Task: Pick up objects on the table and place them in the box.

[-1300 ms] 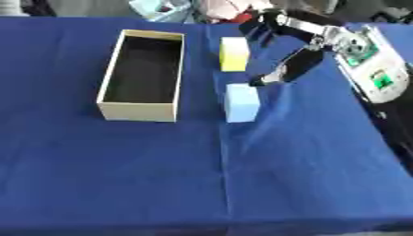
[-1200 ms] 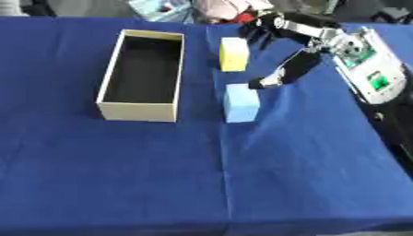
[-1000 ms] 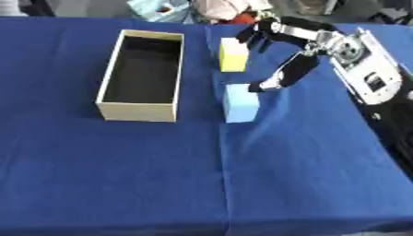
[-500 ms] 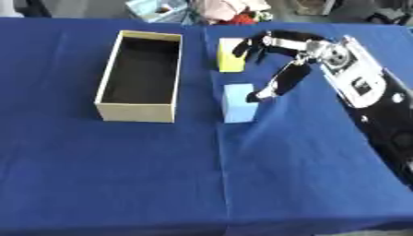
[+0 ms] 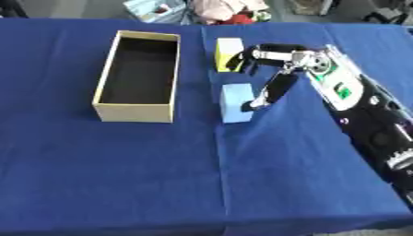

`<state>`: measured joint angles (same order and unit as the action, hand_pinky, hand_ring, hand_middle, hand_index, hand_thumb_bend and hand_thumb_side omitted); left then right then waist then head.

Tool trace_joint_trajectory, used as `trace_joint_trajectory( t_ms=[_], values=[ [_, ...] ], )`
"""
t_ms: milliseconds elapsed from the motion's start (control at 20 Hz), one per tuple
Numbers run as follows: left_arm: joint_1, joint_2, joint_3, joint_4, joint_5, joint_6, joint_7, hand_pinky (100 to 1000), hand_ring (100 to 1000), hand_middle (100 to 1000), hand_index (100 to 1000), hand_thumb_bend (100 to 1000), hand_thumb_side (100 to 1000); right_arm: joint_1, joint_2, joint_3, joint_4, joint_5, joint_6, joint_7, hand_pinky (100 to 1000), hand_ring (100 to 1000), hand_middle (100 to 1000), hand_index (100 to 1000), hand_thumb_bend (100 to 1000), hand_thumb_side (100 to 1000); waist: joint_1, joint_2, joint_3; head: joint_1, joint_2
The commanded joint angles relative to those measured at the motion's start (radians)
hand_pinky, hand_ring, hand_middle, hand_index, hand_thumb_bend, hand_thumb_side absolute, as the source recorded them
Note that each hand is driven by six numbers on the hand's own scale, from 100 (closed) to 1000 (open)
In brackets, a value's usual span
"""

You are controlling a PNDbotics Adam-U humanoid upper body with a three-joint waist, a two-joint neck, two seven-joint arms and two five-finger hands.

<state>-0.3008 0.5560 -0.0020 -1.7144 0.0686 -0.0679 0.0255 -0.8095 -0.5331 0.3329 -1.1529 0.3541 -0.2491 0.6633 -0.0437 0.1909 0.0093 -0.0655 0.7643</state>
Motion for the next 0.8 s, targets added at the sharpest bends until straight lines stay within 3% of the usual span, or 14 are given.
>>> trace_joint_trajectory(
  t_ms=[50, 800],
  values=[
    [-0.014, 0.015, 0.006, -0.011, -0.005, 0.002, 0.001, 587, 612, 624, 805, 928, 646, -0.023, -0.005, -0.014, 0.019, 0.025, -0.008, -0.001, 742, 821, 821, 905, 560, 190, 0.004, -0.019, 0.001, -0.004, 0.006],
    [-0.013, 0.011, 0.004, -0.011, -0.001, 0.001, -0.005, 591, 616, 633, 808, 912, 648, -0.026, 0.041, -0.031, 0.111, 0.129, -0.038, -0.028, 742, 808, 792, 889, 551, 180, 0.006, -0.019, 0.003, -0.013, 0.006]
  ],
)
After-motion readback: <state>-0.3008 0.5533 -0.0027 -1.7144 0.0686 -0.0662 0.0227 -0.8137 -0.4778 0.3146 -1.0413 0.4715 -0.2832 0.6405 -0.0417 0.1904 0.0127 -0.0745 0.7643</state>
